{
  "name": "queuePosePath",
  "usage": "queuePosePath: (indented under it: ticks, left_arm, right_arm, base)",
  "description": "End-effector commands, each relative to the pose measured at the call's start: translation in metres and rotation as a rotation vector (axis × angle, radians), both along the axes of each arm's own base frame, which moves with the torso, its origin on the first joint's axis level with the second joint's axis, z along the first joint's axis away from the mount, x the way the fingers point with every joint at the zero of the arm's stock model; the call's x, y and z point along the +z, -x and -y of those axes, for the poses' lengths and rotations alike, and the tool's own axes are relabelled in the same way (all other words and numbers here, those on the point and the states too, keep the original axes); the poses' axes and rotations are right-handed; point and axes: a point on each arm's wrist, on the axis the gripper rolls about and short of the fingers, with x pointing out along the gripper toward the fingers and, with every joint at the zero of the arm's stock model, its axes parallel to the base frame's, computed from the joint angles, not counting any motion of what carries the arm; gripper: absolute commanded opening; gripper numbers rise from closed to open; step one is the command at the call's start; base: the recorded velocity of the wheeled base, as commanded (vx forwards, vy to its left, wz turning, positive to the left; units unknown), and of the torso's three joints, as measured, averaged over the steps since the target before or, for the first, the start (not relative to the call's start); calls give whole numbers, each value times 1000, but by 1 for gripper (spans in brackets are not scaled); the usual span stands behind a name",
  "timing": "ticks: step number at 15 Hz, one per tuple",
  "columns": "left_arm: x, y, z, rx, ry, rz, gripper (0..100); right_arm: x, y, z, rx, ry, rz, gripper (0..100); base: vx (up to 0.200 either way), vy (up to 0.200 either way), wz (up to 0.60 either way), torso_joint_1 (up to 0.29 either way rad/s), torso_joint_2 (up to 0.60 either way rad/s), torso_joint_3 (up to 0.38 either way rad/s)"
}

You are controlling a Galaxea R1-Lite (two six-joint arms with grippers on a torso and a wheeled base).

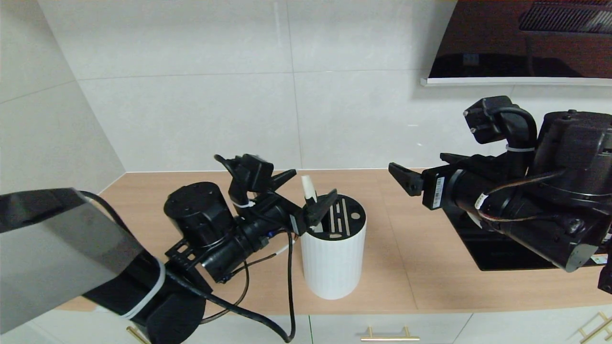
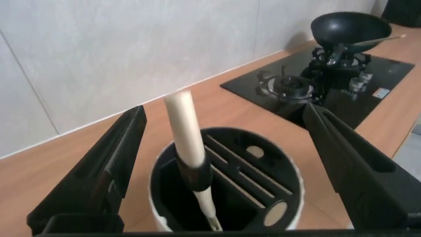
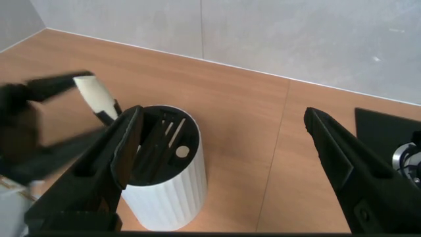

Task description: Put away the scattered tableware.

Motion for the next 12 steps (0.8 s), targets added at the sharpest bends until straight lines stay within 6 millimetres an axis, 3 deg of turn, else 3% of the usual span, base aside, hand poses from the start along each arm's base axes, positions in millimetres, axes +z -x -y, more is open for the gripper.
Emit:
queuePosePath:
  ticks: [1,4,8,9,10,12]
  left_arm:
    - [50,40,-26,30,53,60,100]
    - [100,99,-65,103,120,130,100]
    - [88,172,-110,118,93,47,100]
    - [89,182,-116,126,110,50,100]
    - [90,205,-135,179,124,60,100]
    - [87,240,-158,247,116,55,100]
  right_arm:
    - [6,-1,10,-32,-13,16,100]
    - [11,18,62,-163,-41,51,100]
    - [-6,103,130,-291,-47,130,100]
    - [-8,114,138,-313,-51,148,100]
    - [-8,146,154,-358,-80,215,100]
    - [-21,190,169,-381,-57,220,100]
  base:
    - [0,0,0,0,0,0]
    - [0,0,0,0,0,0]
    - [0,0,0,0,0,0]
    - [0,0,0,0,0,0]
    - [0,0,0,0,0,0]
    - [0,0,0,0,0,0]
